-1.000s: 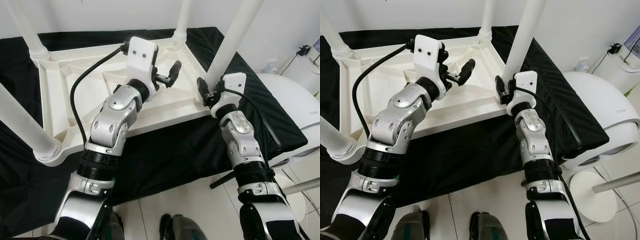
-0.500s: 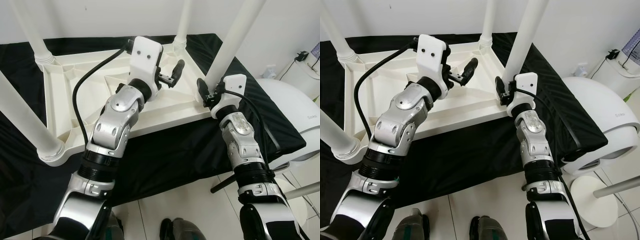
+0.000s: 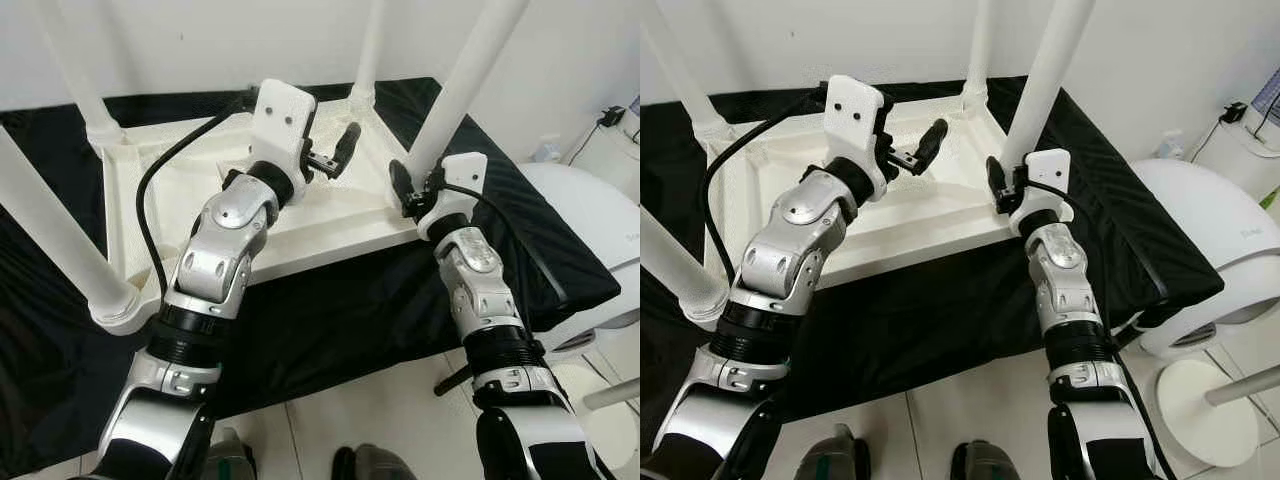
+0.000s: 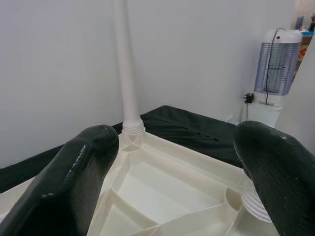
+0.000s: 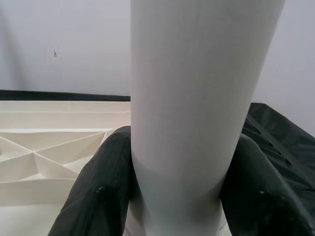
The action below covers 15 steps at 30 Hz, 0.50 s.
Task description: Building children table
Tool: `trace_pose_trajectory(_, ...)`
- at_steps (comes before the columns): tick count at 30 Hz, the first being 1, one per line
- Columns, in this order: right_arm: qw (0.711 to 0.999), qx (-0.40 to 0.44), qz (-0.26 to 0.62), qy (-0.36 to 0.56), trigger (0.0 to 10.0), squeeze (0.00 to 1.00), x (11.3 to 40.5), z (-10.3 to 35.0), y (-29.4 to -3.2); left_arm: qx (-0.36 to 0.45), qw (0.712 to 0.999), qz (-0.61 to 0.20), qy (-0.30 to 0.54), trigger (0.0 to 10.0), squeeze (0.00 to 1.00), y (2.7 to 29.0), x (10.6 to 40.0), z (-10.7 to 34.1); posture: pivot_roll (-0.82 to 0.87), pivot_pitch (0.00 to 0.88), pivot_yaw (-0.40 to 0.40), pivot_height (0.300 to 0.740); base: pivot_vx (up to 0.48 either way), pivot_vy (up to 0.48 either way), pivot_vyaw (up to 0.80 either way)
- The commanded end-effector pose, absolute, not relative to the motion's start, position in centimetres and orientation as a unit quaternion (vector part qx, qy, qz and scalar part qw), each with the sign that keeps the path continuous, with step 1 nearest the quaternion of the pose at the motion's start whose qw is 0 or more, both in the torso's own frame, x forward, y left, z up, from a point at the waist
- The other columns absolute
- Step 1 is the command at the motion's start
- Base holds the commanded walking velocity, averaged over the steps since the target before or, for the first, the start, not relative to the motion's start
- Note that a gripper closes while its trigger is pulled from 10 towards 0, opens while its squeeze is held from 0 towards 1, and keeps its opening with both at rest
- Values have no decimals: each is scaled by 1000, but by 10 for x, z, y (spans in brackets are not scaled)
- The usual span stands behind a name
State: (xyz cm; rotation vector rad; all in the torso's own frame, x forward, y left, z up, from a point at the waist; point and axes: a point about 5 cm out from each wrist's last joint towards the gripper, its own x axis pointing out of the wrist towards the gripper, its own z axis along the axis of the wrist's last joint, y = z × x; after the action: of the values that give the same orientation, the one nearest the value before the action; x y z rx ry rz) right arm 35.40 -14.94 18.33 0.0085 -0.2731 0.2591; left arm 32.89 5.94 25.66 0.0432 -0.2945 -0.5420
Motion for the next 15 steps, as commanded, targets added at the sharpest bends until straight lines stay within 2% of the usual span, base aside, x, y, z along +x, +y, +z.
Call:
trace_pose_trajectory(1,980,-6,142,-139,10000,0,351,181,-146,27,922,-354,-155,10000,0,44,323,263,-10,15,18,740,0,0,0)
trace_pose_trajectory(4,979,-6,150,-137,10000,0,350,180,-144,18,912,-379,-157,10000,0,37,319,267,-5,23,13,740,0,0,0)
trace_pose_trajectory(9,976,-15,176,-130,10000,0,350,178,-138,-3,879,-446,-169,10000,0,16,305,277,17,36,-6,740,0,0,0)
trace_pose_trajectory(11,976,-15,176,-130,10000,0,350,178,-138,-3,879,-446,-169,10000,0,16,305,277,17,36,-6,740,0,0,0)
trace_pose_trajectory(12,974,-17,183,-129,10000,0,351,179,-135,-4,866,-468,-175,10000,0,10,300,281,22,38,-13,740,0,0,0)
trace_pose_trajectory(15,974,-17,187,-129,10000,0,352,179,-134,-1,860,-478,-178,10000,0,8,298,282,24,38,-17,740,0,0,0)
